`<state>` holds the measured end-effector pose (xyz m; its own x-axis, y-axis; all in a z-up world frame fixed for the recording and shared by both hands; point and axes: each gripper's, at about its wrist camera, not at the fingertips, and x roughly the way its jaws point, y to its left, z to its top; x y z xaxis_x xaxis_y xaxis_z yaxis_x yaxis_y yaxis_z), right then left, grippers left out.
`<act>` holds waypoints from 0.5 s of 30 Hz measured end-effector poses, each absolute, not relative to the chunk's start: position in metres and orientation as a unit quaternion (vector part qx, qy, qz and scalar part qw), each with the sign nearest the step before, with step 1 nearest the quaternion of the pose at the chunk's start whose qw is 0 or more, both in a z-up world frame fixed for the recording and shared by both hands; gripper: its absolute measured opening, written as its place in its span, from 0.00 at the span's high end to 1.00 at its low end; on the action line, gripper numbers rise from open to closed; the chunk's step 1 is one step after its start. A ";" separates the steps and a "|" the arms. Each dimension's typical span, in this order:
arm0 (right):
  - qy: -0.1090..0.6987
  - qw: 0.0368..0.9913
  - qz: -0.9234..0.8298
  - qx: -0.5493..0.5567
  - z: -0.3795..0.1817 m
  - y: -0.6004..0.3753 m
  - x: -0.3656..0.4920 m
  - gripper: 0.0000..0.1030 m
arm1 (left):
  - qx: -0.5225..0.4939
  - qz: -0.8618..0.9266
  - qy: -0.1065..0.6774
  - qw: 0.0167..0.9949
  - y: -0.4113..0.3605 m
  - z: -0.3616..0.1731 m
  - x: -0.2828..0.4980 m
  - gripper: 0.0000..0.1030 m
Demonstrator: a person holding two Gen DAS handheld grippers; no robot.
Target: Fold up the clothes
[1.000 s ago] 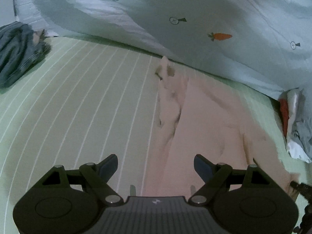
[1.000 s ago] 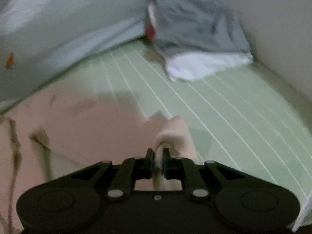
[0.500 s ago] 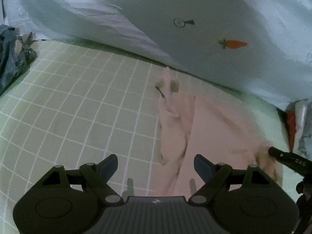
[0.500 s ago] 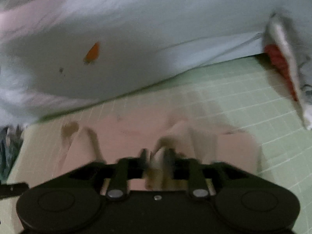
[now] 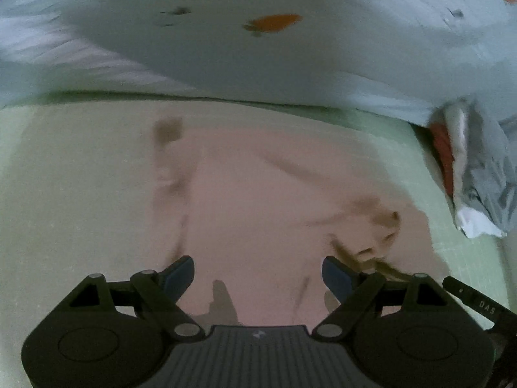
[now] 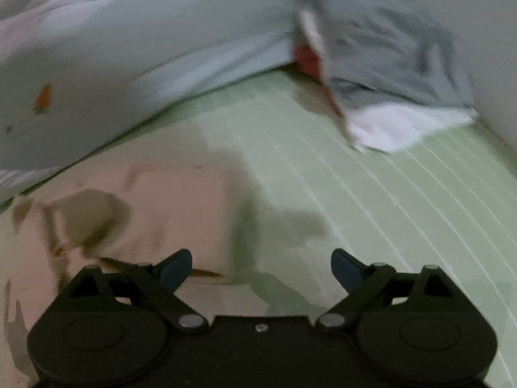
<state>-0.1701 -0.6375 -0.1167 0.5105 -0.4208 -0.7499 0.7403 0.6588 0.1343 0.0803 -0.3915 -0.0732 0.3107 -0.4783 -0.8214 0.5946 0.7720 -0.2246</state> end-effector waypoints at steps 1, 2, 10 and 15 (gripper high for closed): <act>0.353 0.834 -0.354 0.232 -0.118 -0.643 -0.174 0.09 | 0.068 -0.340 0.482 0.804 -0.404 -0.073 0.080 0.16; 0.352 0.831 -0.360 0.238 -0.120 -0.649 -0.176 0.09 | 0.075 -0.348 0.481 0.801 -0.416 -0.073 0.079 0.16; 0.352 0.816 -0.383 0.253 -0.133 -0.672 -0.176 0.09 | 0.098 -0.405 0.485 0.769 -0.497 -0.078 0.071 0.16; 0.366 0.808 -0.384 0.255 -0.142 -0.676 -0.171 0.09 | 0.136 -0.429 0.482 0.751 -0.534 -0.093 0.064 0.32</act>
